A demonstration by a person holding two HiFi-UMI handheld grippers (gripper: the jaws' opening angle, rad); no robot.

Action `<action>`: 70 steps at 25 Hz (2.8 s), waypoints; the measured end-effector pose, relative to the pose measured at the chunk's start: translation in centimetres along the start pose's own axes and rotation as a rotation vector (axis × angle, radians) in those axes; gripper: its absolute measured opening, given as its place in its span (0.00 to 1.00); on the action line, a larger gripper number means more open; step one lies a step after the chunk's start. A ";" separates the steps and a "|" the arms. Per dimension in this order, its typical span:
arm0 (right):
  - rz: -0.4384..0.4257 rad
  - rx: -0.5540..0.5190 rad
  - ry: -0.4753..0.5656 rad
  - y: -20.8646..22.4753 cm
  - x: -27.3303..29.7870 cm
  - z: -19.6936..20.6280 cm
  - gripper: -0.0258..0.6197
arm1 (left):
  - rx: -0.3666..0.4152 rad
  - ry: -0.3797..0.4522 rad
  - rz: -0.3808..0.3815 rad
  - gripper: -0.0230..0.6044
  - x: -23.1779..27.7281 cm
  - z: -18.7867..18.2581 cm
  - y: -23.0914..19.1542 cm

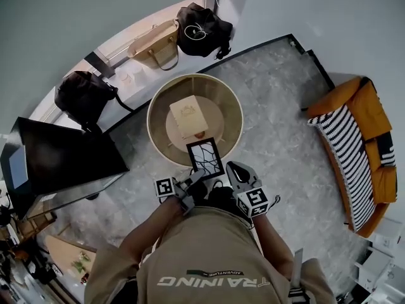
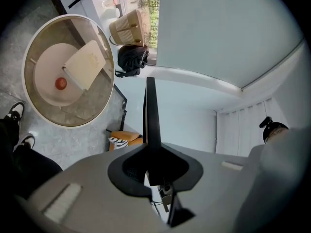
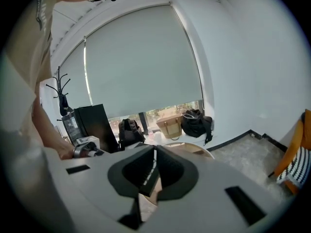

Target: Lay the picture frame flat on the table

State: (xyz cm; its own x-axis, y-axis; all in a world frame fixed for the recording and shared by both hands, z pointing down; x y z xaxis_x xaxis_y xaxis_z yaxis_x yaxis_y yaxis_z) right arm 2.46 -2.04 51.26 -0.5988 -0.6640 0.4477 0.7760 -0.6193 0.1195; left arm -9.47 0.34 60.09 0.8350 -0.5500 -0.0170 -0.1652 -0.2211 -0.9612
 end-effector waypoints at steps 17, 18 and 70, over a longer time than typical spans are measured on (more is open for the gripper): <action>-0.124 0.003 -0.134 6.4 11.4 10.0 0.07 | -0.115 0.099 -0.195 0.11 2.0 -6.7 -16.0; -0.115 0.018 -0.135 6.6 12.2 11.0 0.07 | -0.104 0.088 -0.201 0.11 1.9 -7.1 -17.0; -0.179 0.157 -0.301 4.9 19.8 29.3 0.07 | 0.496 0.303 -1.008 0.53 -0.7 -11.8 -30.9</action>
State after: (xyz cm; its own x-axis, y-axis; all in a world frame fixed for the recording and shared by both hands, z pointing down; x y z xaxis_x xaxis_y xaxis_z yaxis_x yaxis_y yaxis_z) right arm 0.27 -5.93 86.71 -0.6606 -0.3841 0.6451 0.6994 -0.6272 0.3427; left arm -11.13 -1.97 93.07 0.3001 -0.4896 0.8187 0.7817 -0.3657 -0.5052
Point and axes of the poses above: the fingertips, and each gripper's own axes: x forward along the fingers, y to its right, z out of its underside, the point moved 3 cm from there along -x, backward along the fingers, and after that the axes turned 6 degrees about -x, right-handed, at the moved point
